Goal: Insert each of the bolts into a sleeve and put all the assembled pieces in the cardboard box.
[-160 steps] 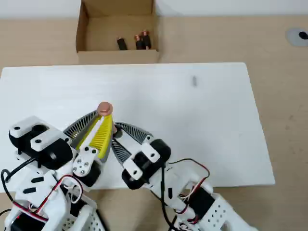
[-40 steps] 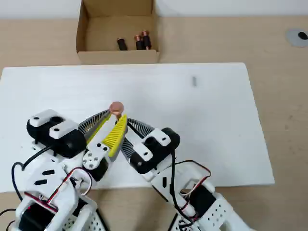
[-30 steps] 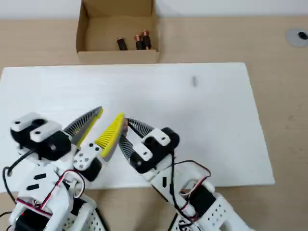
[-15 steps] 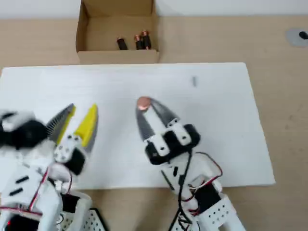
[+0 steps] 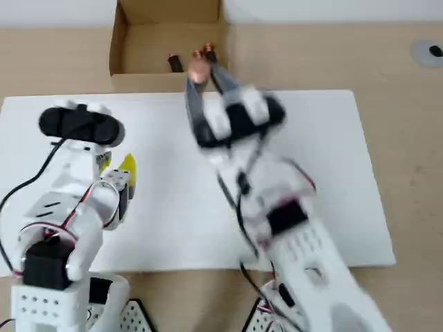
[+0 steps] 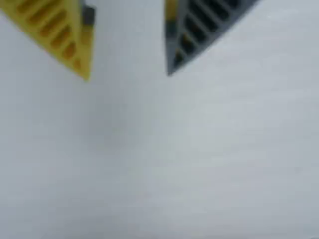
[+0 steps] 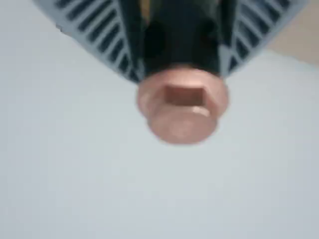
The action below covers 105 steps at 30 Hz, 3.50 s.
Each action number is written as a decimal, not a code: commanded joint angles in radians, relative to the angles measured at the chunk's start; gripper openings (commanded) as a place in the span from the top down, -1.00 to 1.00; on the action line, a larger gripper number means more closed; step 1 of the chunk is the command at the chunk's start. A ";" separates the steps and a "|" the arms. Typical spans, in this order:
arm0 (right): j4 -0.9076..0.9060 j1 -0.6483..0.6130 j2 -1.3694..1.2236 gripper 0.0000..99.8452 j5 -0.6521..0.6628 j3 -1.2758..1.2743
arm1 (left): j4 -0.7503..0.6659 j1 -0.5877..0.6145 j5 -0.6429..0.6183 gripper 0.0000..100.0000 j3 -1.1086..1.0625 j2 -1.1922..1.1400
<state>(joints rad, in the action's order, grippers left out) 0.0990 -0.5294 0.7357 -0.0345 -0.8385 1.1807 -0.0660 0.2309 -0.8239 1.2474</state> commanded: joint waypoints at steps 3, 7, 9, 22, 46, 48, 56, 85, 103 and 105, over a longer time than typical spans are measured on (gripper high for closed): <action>0.048 0.084 -0.507 0.98 -0.068 0.504 | -0.140 0.018 0.002 0.79 -0.153 -0.002; 0.048 0.122 -0.820 0.98 -0.077 0.769 | -0.209 0.018 0.003 0.79 -0.262 -0.002; 0.048 0.140 -0.967 0.98 -0.083 0.898 | -0.230 0.020 0.006 0.79 -0.287 -0.002; 0.038 0.183 -1.756 0.98 -0.072 1.724 | -0.253 0.310 0.006 0.79 -0.298 -0.002; 0.038 0.130 -2.359 0.96 0.126 2.354 | -0.081 0.361 0.006 0.79 -0.305 -0.002; 0.038 0.130 -2.371 0.85 0.126 2.370 | -0.081 0.361 0.006 0.79 -0.321 -0.002; -0.137 0.128 -2.377 0.48 0.121 2.482 | -0.083 0.361 0.006 0.79 -0.390 -0.002; -1.754 0.142 -1.667 0.98 -0.164 2.506 | -0.094 0.353 0.003 0.79 -0.489 -0.002; -1.892 0.205 -0.983 0.98 -0.170 1.946 | -0.232 0.361 -0.160 0.79 -0.646 -0.001; -1.890 0.206 -0.829 0.98 -0.204 1.699 | -0.232 0.362 -0.195 0.79 -0.646 -0.001</action>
<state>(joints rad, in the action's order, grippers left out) -1.7760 -0.3406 -0.3353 -0.2033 1.1853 0.9643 0.2808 0.0852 -1.4776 1.2474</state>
